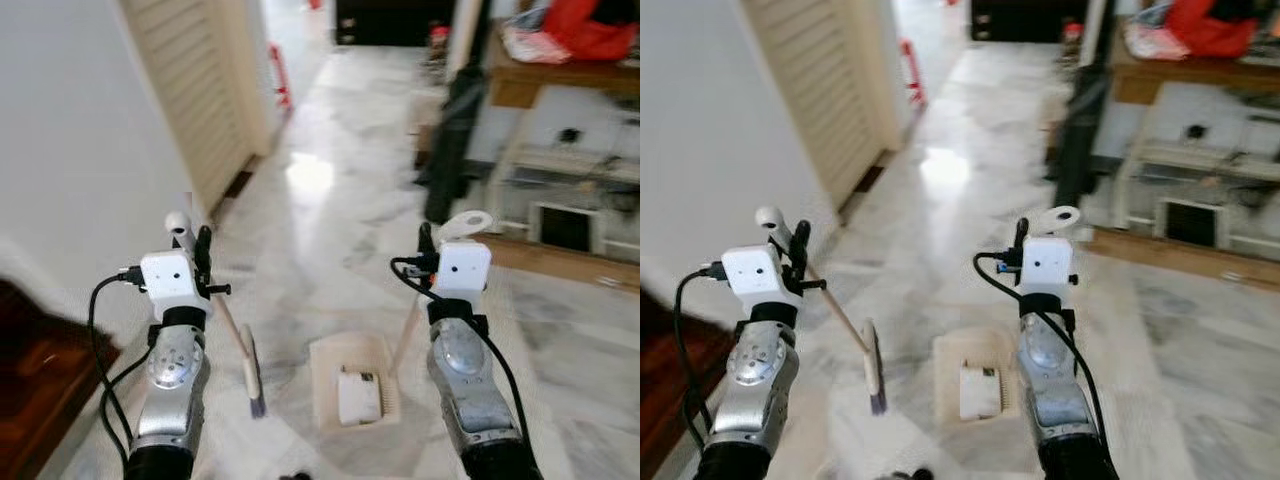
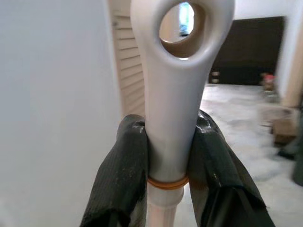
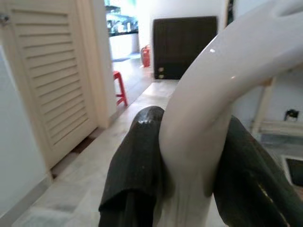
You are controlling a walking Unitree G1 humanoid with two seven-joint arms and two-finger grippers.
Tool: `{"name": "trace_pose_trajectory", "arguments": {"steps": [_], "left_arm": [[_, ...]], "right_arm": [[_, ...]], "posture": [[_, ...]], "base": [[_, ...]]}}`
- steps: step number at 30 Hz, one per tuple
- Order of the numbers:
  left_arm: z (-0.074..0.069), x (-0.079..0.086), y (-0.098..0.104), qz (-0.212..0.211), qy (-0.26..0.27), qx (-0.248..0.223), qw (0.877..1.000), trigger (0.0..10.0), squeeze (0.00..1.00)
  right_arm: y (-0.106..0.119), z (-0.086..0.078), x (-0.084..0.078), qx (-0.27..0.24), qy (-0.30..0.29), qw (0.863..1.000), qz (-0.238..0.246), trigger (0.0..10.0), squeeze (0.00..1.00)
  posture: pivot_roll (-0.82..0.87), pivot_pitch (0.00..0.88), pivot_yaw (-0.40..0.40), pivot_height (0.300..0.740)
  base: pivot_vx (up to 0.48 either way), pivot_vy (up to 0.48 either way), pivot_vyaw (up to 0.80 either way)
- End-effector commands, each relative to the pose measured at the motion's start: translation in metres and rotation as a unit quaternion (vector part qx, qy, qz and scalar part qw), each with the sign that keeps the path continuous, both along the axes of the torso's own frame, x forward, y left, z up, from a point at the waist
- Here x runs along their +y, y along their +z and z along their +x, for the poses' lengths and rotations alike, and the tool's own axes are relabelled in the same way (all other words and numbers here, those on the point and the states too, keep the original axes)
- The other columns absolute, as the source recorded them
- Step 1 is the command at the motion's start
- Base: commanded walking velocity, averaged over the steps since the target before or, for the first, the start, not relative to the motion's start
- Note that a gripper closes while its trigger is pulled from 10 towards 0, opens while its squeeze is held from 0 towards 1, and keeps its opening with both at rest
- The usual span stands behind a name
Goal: Sweep floor
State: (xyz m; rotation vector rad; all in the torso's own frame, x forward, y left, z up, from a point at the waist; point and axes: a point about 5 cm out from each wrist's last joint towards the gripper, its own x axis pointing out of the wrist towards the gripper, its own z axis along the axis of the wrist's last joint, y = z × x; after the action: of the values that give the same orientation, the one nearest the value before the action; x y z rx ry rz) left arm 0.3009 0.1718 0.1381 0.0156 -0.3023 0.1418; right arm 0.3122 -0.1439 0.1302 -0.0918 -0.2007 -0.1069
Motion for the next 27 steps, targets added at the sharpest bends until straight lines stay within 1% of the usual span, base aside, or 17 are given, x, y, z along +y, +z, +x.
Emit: {"name": "trace_pose_trajectory", "arguments": {"steps": [1,4,7,9,14,27], "left_arm": [[0.000,0.001,0.009,0.002,0.003,-0.022,1.000,10.0,0.00],[0.000,-0.001,0.009,-0.001,-0.001,-0.023,1.000,10.0,0.00],[0.002,-0.005,0.008,-0.012,-0.014,-0.025,1.000,10.0,0.00],[0.002,-0.007,0.008,-0.011,-0.018,-0.025,0.999,10.0,0.00],[0.005,-0.012,0.009,-0.018,-0.029,-0.025,0.999,10.0,0.00],[0.003,-0.012,0.005,-0.015,-0.033,-0.019,0.999,10.0,0.00]], "right_arm": [[0.015,0.003,0.003,-0.030,0.007,1.000,-0.007,10.0,0.00],[0.015,0.003,0.004,-0.029,0.008,1.000,-0.008,10.0,0.00],[0.015,0.004,0.005,-0.029,0.014,0.999,-0.009,10.0,0.00],[0.016,0.005,0.005,-0.028,0.016,0.999,-0.011,10.0,0.00],[0.018,0.008,-0.001,-0.030,0.016,0.999,-0.019,10.0,0.00],[0.014,0.007,0.004,-0.025,0.021,0.999,-0.017,10.0,0.00]], "posture": [[0.06,0.079,0.041,0.740],[0.06,0.076,0.040,0.740],[0.05,0.059,0.020,0.740],[0.05,0.053,0.013,0.740],[0.04,0.043,0.008,0.740],[0.05,0.027,0.014,0.740]], "base": [[0.000,0.000,0.80],[0.000,0.000,0.80],[0.000,0.000,0.80],[0.000,0.000,0.80],[0.000,0.000,0.80],[0.000,0.000,0.80]]}}
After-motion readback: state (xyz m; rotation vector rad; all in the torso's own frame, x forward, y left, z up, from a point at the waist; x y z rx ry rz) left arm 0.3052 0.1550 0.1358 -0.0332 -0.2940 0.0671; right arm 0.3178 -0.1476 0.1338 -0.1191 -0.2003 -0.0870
